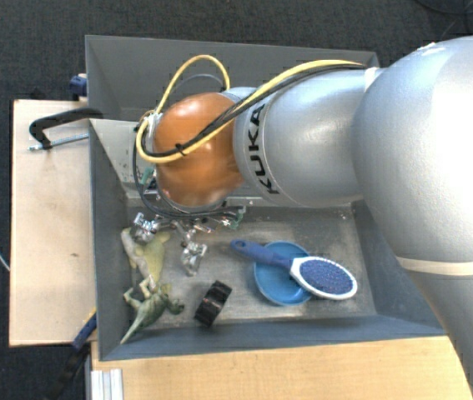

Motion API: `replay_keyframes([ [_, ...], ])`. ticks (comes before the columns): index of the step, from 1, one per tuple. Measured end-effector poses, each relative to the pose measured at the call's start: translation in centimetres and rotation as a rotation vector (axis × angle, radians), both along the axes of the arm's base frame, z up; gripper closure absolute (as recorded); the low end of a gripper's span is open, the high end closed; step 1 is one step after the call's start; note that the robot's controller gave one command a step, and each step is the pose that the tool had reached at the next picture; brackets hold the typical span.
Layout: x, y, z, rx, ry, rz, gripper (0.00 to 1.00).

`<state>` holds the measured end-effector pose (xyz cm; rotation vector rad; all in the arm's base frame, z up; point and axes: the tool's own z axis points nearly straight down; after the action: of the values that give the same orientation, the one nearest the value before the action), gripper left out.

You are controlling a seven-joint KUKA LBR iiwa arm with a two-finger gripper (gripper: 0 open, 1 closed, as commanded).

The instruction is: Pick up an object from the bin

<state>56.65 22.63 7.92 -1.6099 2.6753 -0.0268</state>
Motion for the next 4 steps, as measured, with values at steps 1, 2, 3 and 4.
replay_keyframes([
  [1,3.5,0.1,-0.1,-0.004,0.02,0.222,0.0],
  [2,3.6,0.8,0.2,0.011,0.009,0.224,1.0],
  [3,3.5,-0.2,0.1,0.013,0.004,0.403,1.0],
  [4,3.3,-1.1,0.1,0.0,-0.003,0.996,1.0],
])
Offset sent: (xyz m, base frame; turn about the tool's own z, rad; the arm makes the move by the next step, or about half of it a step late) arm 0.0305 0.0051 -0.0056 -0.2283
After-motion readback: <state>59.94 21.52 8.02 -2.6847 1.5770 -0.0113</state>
